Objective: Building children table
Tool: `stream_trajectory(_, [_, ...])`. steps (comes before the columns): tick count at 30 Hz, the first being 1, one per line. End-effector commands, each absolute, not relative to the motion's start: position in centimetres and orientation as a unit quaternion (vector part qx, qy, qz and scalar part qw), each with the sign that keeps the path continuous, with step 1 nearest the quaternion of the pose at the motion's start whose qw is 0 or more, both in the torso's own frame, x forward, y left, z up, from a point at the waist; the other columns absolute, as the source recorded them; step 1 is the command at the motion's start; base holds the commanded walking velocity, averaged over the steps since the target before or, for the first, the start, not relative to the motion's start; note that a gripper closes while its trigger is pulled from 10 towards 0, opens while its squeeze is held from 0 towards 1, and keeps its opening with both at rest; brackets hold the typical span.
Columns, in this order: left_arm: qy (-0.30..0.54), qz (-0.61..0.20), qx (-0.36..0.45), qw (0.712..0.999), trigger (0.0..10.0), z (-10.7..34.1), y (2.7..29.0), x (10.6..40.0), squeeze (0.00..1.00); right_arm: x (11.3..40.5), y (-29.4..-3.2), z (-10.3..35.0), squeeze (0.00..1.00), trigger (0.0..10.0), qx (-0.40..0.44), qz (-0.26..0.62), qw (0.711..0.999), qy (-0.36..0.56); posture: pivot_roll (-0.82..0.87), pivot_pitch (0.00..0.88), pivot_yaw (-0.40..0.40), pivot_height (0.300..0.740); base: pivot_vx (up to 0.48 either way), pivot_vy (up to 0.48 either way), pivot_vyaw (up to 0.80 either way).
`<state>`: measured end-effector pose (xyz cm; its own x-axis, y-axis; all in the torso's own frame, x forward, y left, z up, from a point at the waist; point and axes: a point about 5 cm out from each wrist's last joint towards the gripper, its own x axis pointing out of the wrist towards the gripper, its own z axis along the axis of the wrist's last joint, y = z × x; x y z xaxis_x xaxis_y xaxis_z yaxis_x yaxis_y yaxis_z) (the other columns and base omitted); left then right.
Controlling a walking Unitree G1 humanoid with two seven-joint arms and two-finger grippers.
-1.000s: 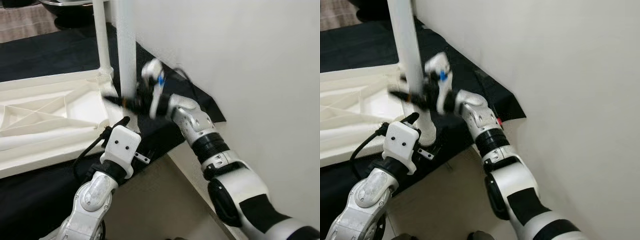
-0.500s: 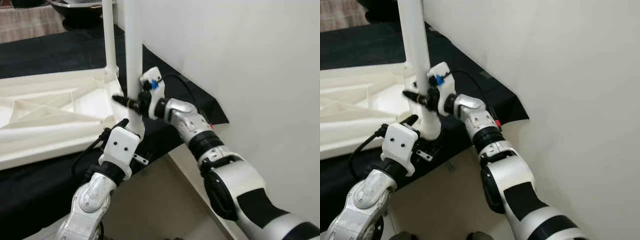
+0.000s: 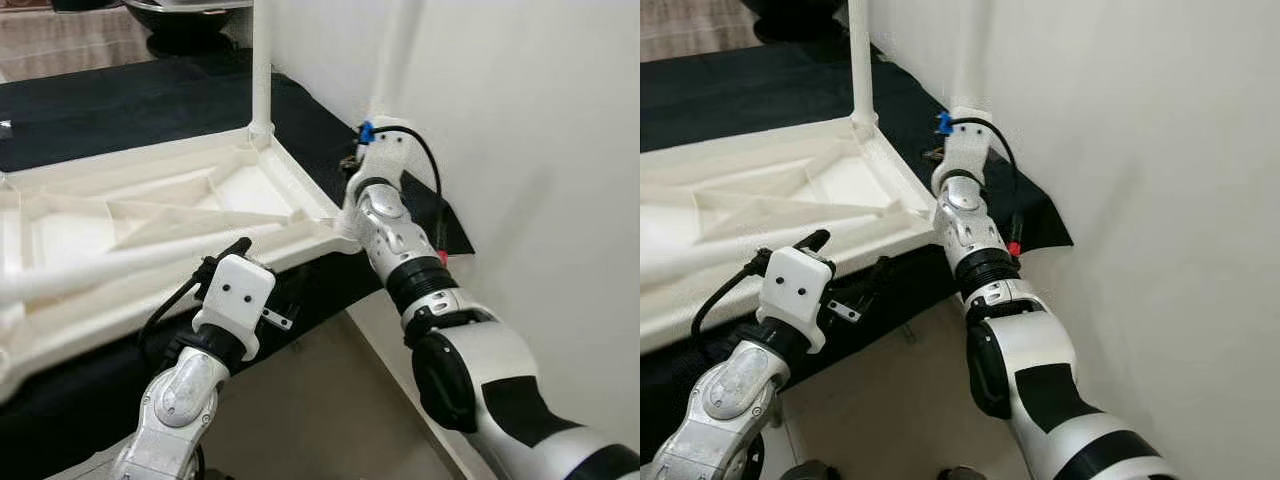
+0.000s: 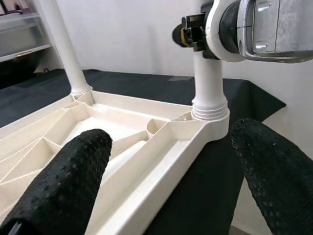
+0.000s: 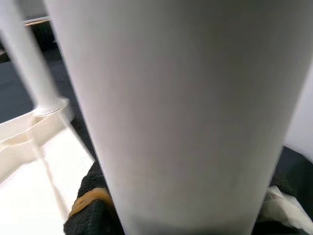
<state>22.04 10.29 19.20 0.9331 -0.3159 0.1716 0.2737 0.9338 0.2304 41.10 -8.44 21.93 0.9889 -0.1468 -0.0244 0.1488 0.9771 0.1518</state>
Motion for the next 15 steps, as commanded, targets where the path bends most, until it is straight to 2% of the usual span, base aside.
stream_trajectory(1, [-0.097,-0.153,0.101,0.978,10.0,18.9,10.1,22.0,0.00,41.0,-8.5,21.3,0.00,10.0,0.103,-0.088,0.990,0.029,0.07,0.080,-0.122,0.740,0.000,0.000,0.00])
stream_trajectory(2, [-0.097,-0.154,0.102,0.978,10.0,18.9,10.1,22.0,0.00,40.9,-6.9,21.8,0.00,10.0,0.115,-0.035,0.992,0.021,0.07,0.083,-0.118,0.740,0.000,0.000,0.00])
stream_trajectory(5, [-0.097,-0.154,0.102,0.978,10.0,18.9,10.1,22.0,0.00,40.9,-6.9,21.8,0.00,10.0,0.115,-0.035,0.992,0.021,0.07,0.083,-0.118,0.740,0.000,0.000,0.00])
stream_trajectory(6, [-0.097,-0.155,0.102,0.978,10.0,18.9,10.1,22.0,0.00,40.8,-5.3,22.3,1.00,10.0,0.124,0.022,0.992,0.011,0.07,0.081,-0.119,0.740,0.000,0.000,0.00])
stream_trajectory(7, [-0.097,-0.155,0.102,0.978,10.0,18.9,10.1,22.0,0.00,40.8,-5.3,22.3,1.00,10.0,0.124,0.022,0.992,0.011,0.07,0.081,-0.119,0.740,0.000,0.000,0.00])
stream_trajectory(8, [-0.097,-0.156,0.101,0.978,10.0,18.9,10.1,22.0,0.00,40.7,-4.0,23.0,0.00,10.0,0.134,0.092,0.987,-0.007,0.07,0.080,-0.120,0.740,0.000,0.000,0.00])
stream_trajectory(9, [-0.097,-0.156,0.101,0.978,10.0,18.9,10.0,22.0,0.00,40.6,-3.4,23.6,0.00,10.0,0.128,0.139,0.982,-0.024,0.08,0.078,-0.120,0.740,0.000,0.000,0.00])
stream_trajectory(11, [-0.097,-0.156,0.101,0.978,10.0,18.9,10.0,22.0,0.00,40.6,-3.4,23.6,0.00,10.0,0.128,0.139,0.982,-0.024,0.08,0.078,-0.120,0.740,0.000,0.000,0.00])
stream_trajectory(12, [-0.097,-0.156,0.102,0.978,10.0,18.9,10.0,22.0,0.00,40.5,-2.8,24.0,0.00,10.0,0.141,0.192,0.971,-0.028,0.08,0.078,-0.120,0.740,0.000,0.000,0.00])
stream_trajectory(15, [-0.098,-0.156,0.102,0.978,10.0,18.9,10.0,22.1,0.00,40.3,-2.6,24.3,0.00,10.0,0.129,0.239,0.962,-0.034,0.07,0.074,-0.119,0.740,0.000,0.000,0.00])
